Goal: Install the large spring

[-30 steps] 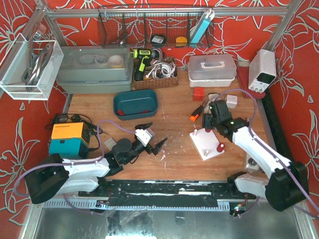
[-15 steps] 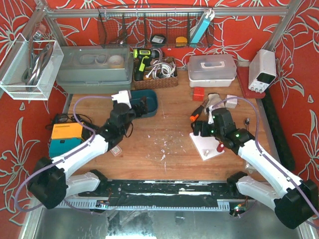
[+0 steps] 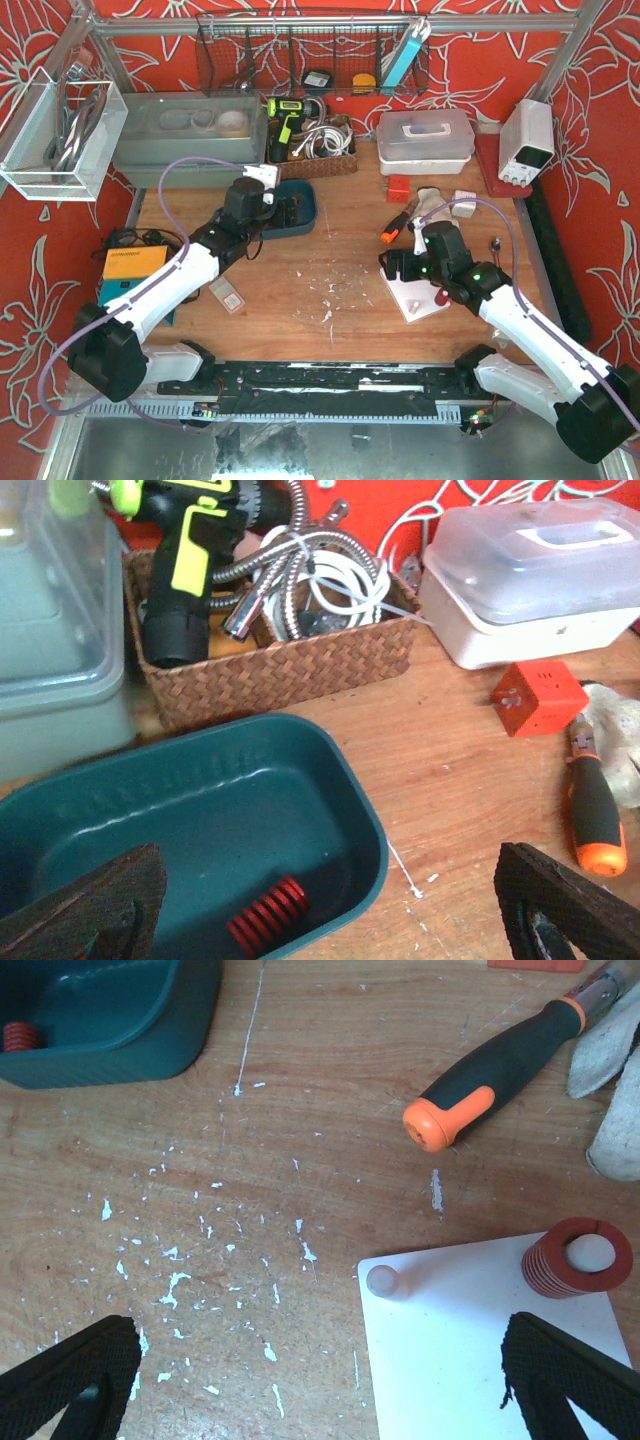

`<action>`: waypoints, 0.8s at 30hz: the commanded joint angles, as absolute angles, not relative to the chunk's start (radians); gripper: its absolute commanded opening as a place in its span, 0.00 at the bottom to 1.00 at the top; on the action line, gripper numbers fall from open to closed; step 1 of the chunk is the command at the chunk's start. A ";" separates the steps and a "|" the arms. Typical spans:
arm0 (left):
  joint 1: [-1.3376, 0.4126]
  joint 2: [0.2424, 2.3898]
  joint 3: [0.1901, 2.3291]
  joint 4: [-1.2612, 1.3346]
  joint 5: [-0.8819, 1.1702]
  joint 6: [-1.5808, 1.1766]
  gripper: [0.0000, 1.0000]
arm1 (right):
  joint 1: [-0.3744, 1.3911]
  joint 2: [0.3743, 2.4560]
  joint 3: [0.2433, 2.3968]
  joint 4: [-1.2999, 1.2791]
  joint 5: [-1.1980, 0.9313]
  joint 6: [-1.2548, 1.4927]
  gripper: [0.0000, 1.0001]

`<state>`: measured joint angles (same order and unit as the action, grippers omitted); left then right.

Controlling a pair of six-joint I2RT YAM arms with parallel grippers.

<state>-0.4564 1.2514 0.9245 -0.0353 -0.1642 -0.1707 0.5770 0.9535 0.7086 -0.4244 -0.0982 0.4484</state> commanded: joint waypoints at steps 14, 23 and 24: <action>-0.357 1.431 1.112 -0.101 -0.035 -0.129 0.76 | 0.581 0.748 0.732 -0.499 0.006 0.408 0.99; -0.356 1.511 1.211 -0.326 -0.123 -0.527 0.72 | 0.581 0.645 0.774 -0.674 0.021 0.535 0.98; -0.356 1.531 1.245 -0.369 -0.121 -0.551 0.72 | 0.581 0.644 0.796 -0.723 0.038 0.520 0.98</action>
<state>-0.3592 1.4899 1.1530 -0.2020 -0.0879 -0.3630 0.5770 0.6662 0.7238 -0.5453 -0.0216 0.5011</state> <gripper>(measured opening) 0.725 0.981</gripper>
